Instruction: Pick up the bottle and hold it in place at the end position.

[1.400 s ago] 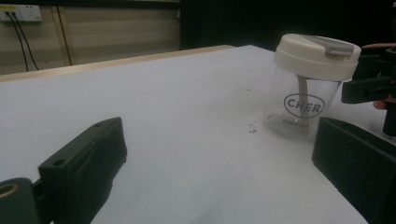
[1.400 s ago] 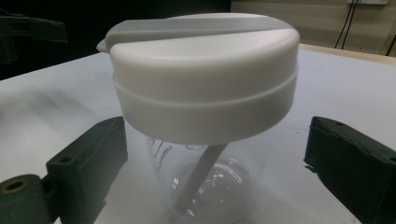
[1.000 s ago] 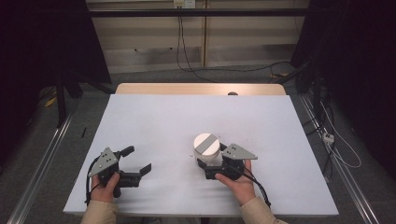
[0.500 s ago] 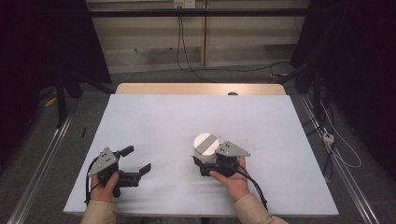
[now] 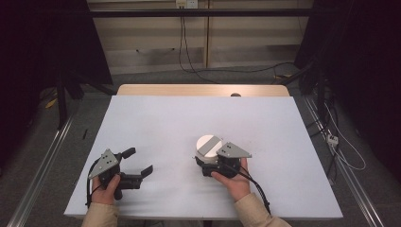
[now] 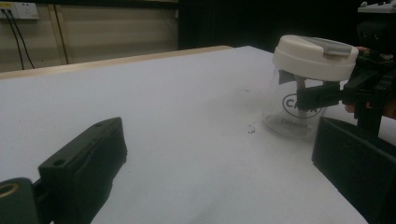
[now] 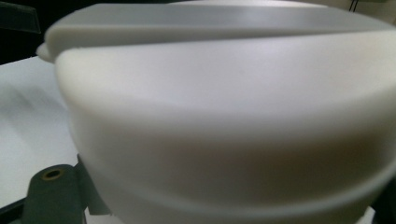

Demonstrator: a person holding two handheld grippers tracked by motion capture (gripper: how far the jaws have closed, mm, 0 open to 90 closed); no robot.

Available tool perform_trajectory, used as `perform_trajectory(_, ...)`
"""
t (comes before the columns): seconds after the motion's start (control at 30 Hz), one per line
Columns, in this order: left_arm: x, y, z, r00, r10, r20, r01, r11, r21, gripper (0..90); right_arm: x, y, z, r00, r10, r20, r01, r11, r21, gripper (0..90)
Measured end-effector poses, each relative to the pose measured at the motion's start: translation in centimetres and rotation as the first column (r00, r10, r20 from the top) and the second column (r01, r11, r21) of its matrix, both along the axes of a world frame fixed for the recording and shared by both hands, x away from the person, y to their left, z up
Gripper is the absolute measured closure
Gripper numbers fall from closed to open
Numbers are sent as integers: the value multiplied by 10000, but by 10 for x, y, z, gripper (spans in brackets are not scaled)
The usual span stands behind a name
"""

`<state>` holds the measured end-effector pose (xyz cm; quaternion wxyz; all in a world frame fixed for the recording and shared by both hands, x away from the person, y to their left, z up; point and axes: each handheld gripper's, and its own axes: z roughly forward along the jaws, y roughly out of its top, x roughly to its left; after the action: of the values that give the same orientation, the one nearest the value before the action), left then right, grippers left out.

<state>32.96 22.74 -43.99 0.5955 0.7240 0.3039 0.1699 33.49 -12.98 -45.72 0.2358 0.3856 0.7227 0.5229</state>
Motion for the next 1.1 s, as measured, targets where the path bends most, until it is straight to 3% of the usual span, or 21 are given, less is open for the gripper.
perform_trajectory(1.1, 1, 0, -1, 9999, -108, -29, 108, 9999, -126, 28, 27, -1, 21, 9991, -274, 331, 275, 9996, -19, 181)
